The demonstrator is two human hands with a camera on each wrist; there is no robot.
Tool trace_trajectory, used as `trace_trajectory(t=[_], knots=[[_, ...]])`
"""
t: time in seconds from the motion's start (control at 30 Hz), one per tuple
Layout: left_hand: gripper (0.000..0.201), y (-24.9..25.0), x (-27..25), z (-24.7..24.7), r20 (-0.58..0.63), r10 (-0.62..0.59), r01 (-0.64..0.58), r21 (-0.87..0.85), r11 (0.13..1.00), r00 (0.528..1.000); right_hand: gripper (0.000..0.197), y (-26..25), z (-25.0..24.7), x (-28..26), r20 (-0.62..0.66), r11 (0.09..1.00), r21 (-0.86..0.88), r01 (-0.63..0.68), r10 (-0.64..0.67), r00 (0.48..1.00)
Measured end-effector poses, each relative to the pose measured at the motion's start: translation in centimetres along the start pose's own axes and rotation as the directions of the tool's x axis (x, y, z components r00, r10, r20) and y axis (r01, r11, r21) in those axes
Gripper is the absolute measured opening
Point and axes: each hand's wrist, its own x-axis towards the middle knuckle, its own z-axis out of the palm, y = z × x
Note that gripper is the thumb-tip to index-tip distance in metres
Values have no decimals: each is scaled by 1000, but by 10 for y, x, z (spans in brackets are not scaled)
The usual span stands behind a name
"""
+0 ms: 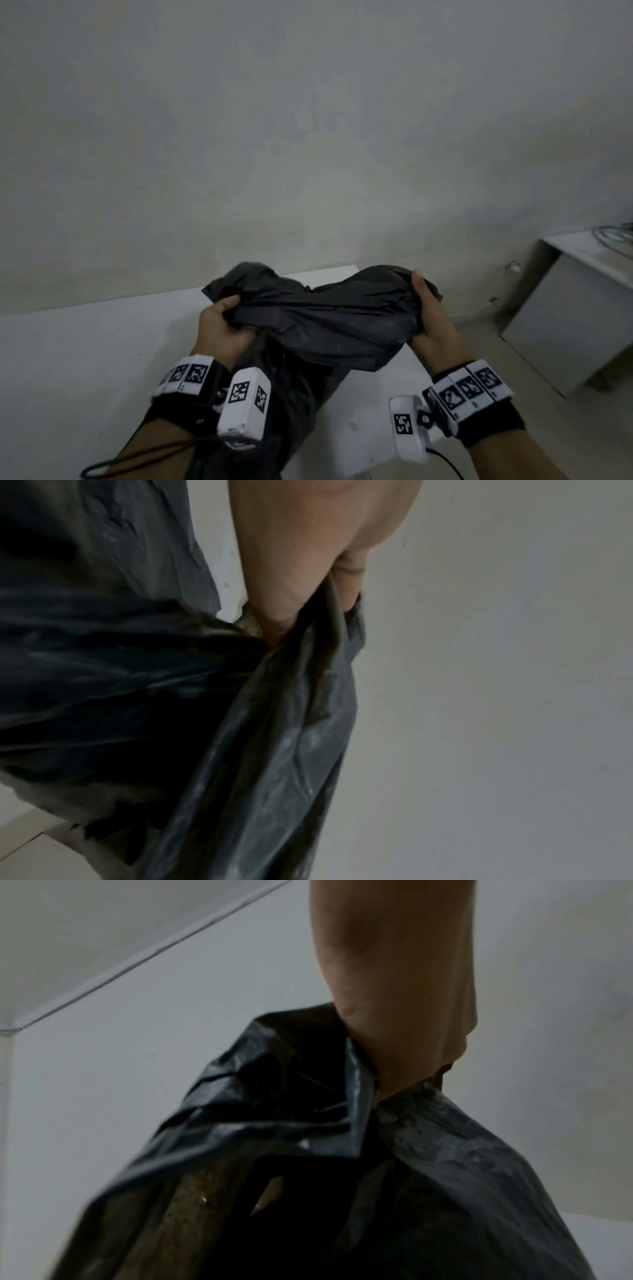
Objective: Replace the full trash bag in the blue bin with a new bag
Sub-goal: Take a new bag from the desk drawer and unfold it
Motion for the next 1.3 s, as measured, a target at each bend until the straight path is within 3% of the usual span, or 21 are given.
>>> trace_trajectory(t=[0.07,0.17,0.23,0.3,0.4,0.47,0.53,0.67,0.73,0.83,0.97,1.13,1.2,1.3], knots=[[65,-21,4,16,62,16,-14,-27,1000,998,64,-16,-17,-1,6,999,0,46,-46,999],[32,-60,10,37,148,-39,50,-71,996,988,67,-44,-57,-2,17,994,-33,105,-104,994],[45,-93,19,53,251,-90,95,-9,995,964,68,-62,-89,-2,29,988,-64,144,-142,989],[56,-134,24,77,308,-199,139,207,968,930,69,-83,-122,-2,-22,968,-148,204,-210,977],[46,-203,39,106,207,-396,245,516,821,895,73,-113,-179,-4,-88,916,-323,237,-278,957],[47,-246,52,118,129,-473,311,601,736,871,70,-126,-219,-11,-4,913,-387,132,-145,989],[49,-288,66,130,89,-491,341,614,712,867,63,-135,-259,-17,36,885,-464,-33,56,998],[53,-354,88,146,64,-521,376,618,690,851,66,-151,-315,-18,-42,717,-610,-338,396,917],[53,-374,98,153,51,-522,375,638,672,851,60,-159,-331,-10,-54,686,-617,-385,452,891],[53,-391,119,168,19,-473,339,672,659,881,57,-167,-350,13,-70,751,-547,-369,398,915],[53,-401,161,186,44,-443,311,650,694,895,49,-192,-372,67,-106,921,-334,-202,176,979],[45,-410,220,230,155,-402,236,604,761,902,56,-257,-363,151,-121,985,-105,-137,124,985],[46,-419,245,256,190,-366,203,567,798,911,65,-289,-352,179,-73,986,-138,-90,80,994],[42,-429,289,312,279,-260,96,489,867,924,74,-342,-333,226,-62,962,-264,72,-92,994]])
